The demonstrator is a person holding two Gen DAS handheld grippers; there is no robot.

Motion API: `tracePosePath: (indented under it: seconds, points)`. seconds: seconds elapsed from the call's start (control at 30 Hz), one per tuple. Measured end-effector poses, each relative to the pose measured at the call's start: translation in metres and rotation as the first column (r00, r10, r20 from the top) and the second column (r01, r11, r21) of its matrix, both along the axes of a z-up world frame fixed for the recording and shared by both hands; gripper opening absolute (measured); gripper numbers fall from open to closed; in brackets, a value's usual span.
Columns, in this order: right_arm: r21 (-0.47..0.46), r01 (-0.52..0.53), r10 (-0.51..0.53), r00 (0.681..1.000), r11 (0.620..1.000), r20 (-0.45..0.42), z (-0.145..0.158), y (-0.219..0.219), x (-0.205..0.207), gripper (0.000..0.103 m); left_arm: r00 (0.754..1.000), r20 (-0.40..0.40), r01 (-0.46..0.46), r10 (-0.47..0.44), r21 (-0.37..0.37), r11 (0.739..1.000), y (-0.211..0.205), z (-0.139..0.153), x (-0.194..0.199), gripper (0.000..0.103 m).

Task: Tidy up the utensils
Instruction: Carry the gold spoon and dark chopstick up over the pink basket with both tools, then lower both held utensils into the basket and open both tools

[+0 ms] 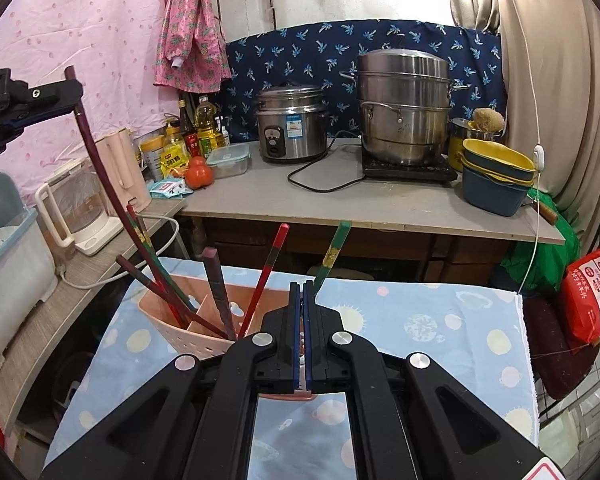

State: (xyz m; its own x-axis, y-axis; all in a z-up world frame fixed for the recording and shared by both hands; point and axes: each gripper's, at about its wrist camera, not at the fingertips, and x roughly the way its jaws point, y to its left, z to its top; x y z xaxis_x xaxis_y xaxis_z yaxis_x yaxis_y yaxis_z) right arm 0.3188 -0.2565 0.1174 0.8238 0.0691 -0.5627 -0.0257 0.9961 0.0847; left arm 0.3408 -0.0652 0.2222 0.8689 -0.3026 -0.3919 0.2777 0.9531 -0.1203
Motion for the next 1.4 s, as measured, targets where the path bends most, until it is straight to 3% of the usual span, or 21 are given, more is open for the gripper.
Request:
tracePosePath:
  seconds: [0.83, 0.9, 1.0, 1.1, 1.4]
  points:
    - [-0.035, -0.038, 0.036, 0.997, 0.999, -0.061, -0.033, 0.031, 0.024, 0.003, 0.993, -0.118, 0.022, -0.021, 0.006, 1.000, -0.007, -0.063, 0.024, 0.010]
    - [-0.042, -0.036, 0.034, 0.998, 0.999, -0.049, -0.032, 0.034, 0.023, 0.009, 0.993, -0.115, 0.012, -0.011, 0.008, 1.000, -0.006, -0.063, 0.024, 0.025]
    - [-0.042, -0.031, 0.030, 0.999, 0.999, -0.035, -0.031, 0.035, 0.020, 0.022, 0.994, -0.109, -0.001, 0.002, 0.007, 1.000, -0.004, -0.064, 0.022, 0.035]
    - [-0.047, -0.025, 0.024, 1.000, 0.999, -0.020, -0.028, 0.036, 0.015, 0.029, 0.994, -0.109, -0.008, 0.009, 0.009, 1.000, 0.000, -0.064, 0.021, 0.038]
    - [-0.032, -0.021, 0.020, 1.000, 0.999, -0.018, -0.023, 0.037, -0.010, 0.036, 0.993, -0.119, -0.015, 0.017, 0.022, 1.000, 0.011, -0.072, -0.001, 0.038]
